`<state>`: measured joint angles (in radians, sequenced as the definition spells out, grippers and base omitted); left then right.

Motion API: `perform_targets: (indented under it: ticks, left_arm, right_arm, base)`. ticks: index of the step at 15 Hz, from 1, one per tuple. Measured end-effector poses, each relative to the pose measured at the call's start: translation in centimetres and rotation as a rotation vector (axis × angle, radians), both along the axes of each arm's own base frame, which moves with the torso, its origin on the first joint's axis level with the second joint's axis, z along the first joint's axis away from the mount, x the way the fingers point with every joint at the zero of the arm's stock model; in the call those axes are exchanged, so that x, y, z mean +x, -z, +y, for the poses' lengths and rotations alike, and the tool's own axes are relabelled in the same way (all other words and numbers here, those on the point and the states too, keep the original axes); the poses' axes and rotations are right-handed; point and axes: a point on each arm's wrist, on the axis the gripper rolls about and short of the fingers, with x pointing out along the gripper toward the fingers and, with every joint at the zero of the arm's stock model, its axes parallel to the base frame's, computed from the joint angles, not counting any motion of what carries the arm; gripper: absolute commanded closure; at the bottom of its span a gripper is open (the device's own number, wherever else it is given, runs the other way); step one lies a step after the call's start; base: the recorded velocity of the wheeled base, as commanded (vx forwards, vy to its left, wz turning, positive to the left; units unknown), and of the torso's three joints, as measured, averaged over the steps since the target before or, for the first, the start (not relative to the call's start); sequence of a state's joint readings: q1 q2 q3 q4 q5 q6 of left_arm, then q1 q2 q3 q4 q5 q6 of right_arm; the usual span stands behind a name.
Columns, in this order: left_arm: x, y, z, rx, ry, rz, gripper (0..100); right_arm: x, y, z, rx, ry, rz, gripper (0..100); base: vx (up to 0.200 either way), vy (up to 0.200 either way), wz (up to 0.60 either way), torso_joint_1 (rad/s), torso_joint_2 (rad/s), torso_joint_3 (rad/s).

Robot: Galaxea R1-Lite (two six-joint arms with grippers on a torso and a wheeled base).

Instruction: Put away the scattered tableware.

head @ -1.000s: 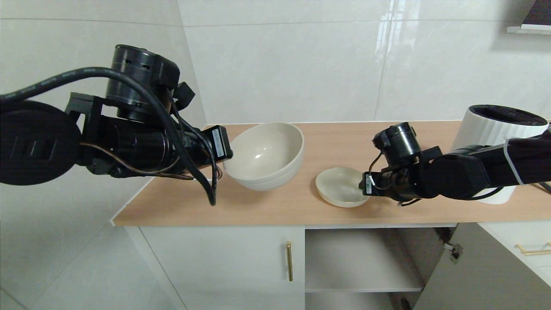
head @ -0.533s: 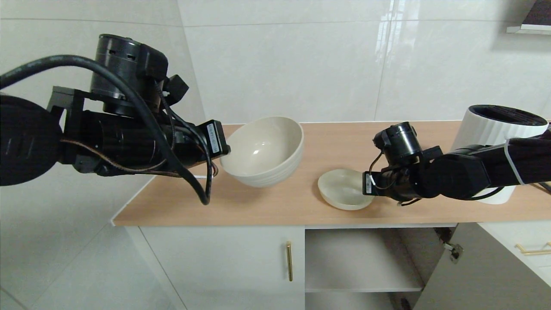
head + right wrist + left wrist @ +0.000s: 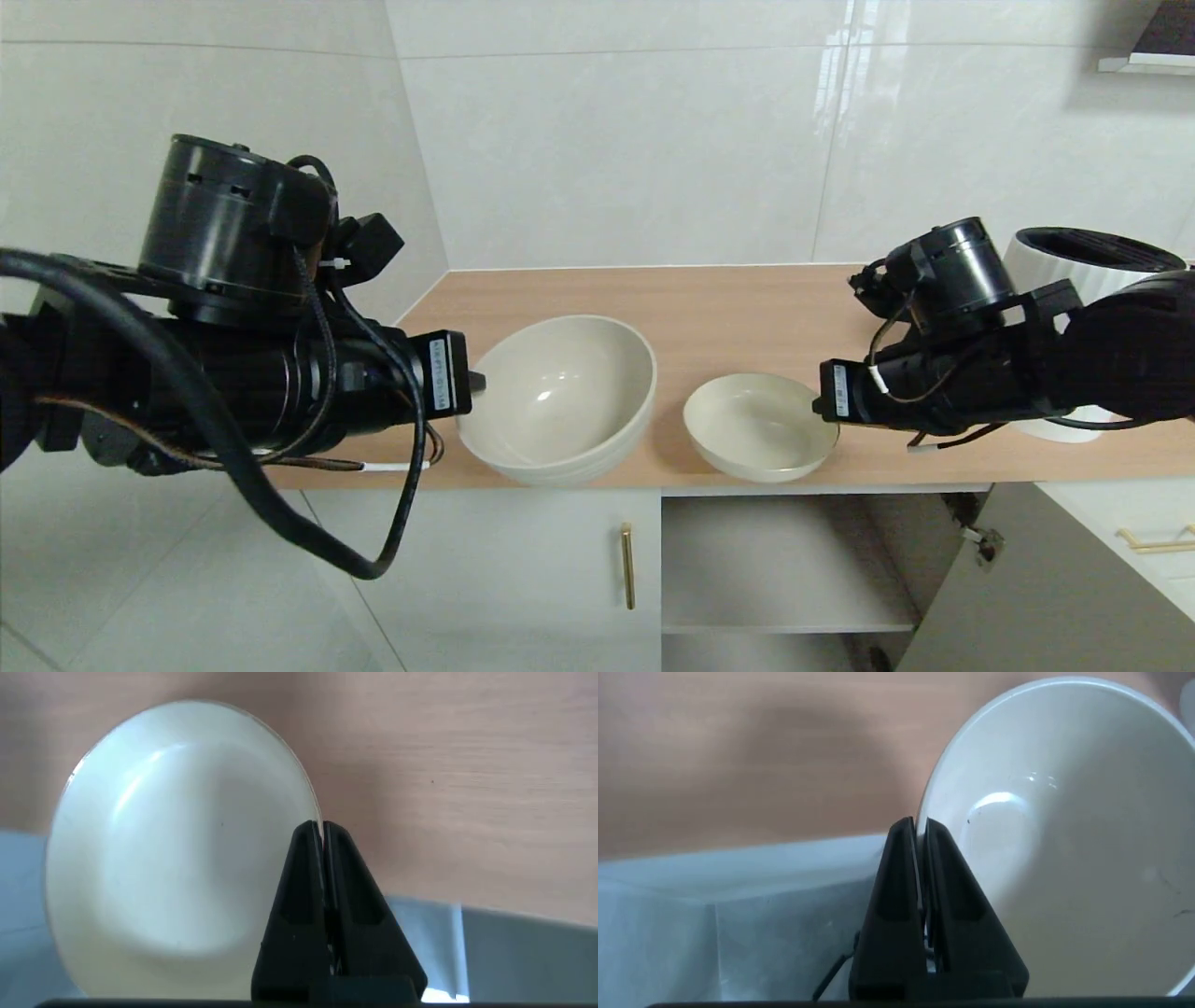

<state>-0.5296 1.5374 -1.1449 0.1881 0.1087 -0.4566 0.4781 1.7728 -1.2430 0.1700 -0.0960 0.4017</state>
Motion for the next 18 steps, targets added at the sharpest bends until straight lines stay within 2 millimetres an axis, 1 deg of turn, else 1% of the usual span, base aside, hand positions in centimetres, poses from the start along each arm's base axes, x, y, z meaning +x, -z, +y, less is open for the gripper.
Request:
perform_targets:
  ticks: [4,7,10,12,15,18]
  left_arm:
    - [-0.6,0.4,0.3,-0.012,0.0,-0.017,100]
    - [-1.2,1.7,0.7,-0.014,0.003,-0.029,100]
    - [-2.5,2.9,1.4,-0.001,0.003,-0.005,100]
    - [-2.9,3.4,1.4,0.0,0.01,-0.002,100]
    - [-2.9,3.8,1.2,0.005,0.017,0.005,100]
    - [-2.9,3.9,0.9,0.006,0.028,0.007,100]
  right_arm:
    - [-2.6,-1.5,-1.3,-0.011,-0.004,0.029,100]
    - [-4.5,-0.6,-1.9,-0.03,-0.012,0.072,100]
    - [-6.3,0.0,-2.7,-0.022,-0.017,0.1,100]
    - [-6.6,0.0,-2.9,-0.016,-0.022,0.103,100]
    - [-6.7,-0.1,-3.0,-0.013,-0.021,0.099,100]
    - [-6.4,0.3,-2.9,-0.019,-0.021,0.11,100]
  base:
    - [0.0,0.0,0.0,0.0,0.0,0.0]
    - [0.0,0.0,0.0,0.0,0.0,0.0]
    - [0.0,0.0,0.0,0.0,0.0,0.0]
    - [0.0,0.0,0.0,0.0,0.0,0.0]
    - [-0.2,0.0,0.0,0.004,0.0,0.001]
    - [-0.2,0.0,0.0,0.003,-0.01,0.006]
